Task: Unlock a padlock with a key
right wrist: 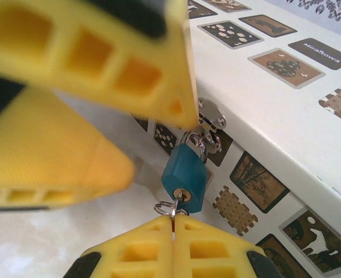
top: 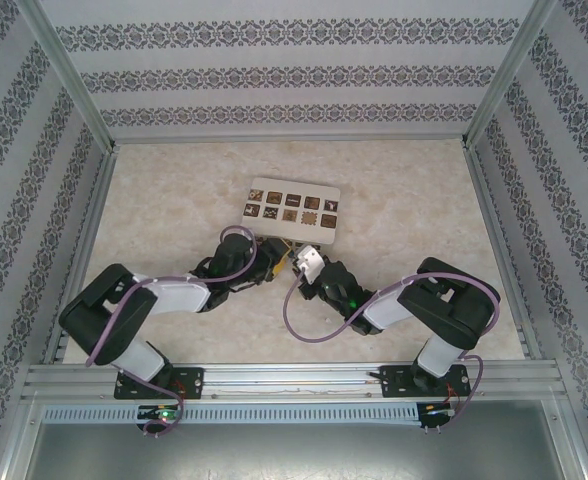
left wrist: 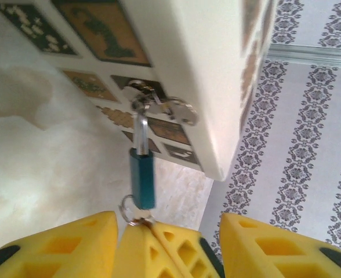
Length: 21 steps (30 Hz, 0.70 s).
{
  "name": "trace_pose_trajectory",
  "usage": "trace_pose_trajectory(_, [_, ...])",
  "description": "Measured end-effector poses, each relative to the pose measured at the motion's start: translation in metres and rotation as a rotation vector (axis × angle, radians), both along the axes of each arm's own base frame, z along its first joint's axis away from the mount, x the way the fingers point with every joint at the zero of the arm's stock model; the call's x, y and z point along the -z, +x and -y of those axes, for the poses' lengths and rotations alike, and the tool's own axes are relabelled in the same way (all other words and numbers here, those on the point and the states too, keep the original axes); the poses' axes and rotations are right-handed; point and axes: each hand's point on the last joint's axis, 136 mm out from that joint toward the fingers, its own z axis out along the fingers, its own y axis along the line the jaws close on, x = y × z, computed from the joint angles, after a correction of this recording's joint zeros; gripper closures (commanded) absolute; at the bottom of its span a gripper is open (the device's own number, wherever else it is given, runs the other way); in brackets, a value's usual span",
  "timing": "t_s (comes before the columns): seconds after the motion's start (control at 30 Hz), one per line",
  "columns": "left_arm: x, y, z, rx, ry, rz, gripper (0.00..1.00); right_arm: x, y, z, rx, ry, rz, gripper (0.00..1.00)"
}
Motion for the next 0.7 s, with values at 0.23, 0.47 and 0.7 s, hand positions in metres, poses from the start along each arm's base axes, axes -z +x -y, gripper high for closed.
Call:
trace_pose_trajectory(0.23, [-0.033,-0.005,-0.026,-0.038,0.093,0.098,0.44,0.0,-0.001,0.01,0.045,0.125,-0.068,1.0])
trace_pose_trajectory(0.47, [-0.056,-0.016,-0.064,-0.104,0.252,0.191,0.41,-0.003,-0.002,0.018,0.105,0.296,-0.154,1.0])
trace_pose_trajectory(0.7, [-0.076,-0.022,-0.097,-0.167,0.389,0.27,0.39,-0.001,-0.003,0.023,0.165,0.45,-0.249,1.0])
